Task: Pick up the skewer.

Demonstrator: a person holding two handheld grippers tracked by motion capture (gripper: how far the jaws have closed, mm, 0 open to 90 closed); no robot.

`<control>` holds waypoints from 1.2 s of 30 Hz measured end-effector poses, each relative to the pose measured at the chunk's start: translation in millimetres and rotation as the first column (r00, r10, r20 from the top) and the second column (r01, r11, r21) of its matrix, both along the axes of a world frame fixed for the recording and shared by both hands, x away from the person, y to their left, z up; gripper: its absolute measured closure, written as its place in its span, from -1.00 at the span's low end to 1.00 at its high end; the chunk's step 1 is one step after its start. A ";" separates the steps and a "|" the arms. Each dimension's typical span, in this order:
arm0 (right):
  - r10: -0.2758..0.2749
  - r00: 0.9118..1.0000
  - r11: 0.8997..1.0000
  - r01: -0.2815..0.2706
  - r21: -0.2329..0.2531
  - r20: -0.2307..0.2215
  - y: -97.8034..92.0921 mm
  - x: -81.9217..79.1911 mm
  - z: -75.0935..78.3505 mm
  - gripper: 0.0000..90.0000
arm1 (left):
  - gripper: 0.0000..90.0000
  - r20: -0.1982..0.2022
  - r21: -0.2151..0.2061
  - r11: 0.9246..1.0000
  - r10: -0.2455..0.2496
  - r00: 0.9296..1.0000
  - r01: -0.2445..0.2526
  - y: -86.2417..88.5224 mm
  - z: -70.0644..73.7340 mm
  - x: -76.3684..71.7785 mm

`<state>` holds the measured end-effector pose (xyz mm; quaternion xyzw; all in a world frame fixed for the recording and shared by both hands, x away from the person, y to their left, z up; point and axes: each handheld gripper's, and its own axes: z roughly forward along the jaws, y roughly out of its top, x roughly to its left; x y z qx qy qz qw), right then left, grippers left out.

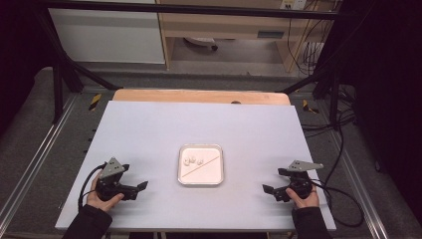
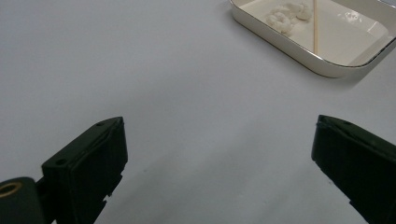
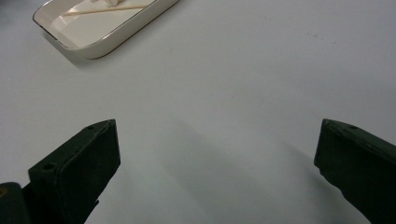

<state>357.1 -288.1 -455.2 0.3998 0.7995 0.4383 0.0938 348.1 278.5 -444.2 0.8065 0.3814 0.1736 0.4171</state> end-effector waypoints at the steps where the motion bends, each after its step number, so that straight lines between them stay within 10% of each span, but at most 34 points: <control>1: 0.003 1.000 1.000 -0.003 -0.004 0.005 -0.8 0.1 0.3 -0.98 | -0.92 0.000 0.002 1.000 -0.001 1.000 0.001 -0.3 0.1 0.0; 36: 0.000 1.000 1.000 0.000 -0.014 0.016 -0.3 0.2 0.6 -0.98 | -0.91 -0.004 0.072 0.997 -0.042 0.999 0.042 -36.7 17.8 3.4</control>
